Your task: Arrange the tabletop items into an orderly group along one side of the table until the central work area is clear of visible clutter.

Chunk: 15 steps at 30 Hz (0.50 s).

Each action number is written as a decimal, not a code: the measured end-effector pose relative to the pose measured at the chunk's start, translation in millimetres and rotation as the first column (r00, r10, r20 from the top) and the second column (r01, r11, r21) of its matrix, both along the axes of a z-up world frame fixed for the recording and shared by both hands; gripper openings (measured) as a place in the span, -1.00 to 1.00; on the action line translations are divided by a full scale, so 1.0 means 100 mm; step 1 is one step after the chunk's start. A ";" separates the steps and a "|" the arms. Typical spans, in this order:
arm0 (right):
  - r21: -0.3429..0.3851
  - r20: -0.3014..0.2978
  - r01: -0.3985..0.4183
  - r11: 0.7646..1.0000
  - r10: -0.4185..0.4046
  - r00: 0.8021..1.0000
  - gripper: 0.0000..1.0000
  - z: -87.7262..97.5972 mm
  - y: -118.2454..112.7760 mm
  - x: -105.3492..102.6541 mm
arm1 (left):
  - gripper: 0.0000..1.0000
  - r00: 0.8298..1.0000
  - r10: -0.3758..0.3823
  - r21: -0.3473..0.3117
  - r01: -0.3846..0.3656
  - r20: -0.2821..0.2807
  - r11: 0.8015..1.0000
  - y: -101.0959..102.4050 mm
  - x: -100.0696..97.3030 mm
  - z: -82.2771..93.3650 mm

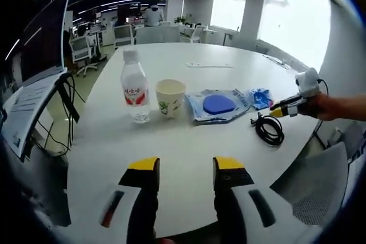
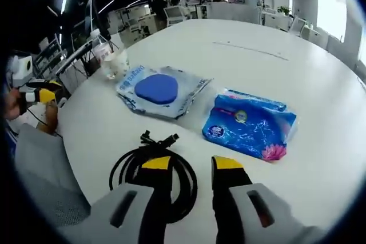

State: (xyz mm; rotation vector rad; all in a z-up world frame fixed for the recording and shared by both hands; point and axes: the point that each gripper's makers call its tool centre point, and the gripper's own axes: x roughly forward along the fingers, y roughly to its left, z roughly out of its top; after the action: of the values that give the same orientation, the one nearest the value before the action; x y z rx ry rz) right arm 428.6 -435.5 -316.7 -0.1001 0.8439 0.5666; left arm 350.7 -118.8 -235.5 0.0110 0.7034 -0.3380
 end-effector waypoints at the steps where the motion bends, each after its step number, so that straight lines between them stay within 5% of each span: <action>1: -0.003 -0.002 -0.007 1.000 0.007 1.000 -0.49 -0.01 0.02 -0.02 | -0.29 1.000 -0.004 0.008 0.004 0.006 1.000 0.00 -0.01 0.02; 15: -0.046 -0.018 -0.073 0.996 0.072 0.997 -0.52 -0.16 0.10 -0.07 | -0.28 0.999 -0.037 0.042 0.036 0.021 0.998 0.00 -0.08 0.08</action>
State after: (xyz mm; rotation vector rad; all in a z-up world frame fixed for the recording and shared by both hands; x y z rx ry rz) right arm 421.7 -425.8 -332.6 -0.1688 0.8724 0.6166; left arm 342.6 -118.9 -227.6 0.0667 0.6896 -0.3581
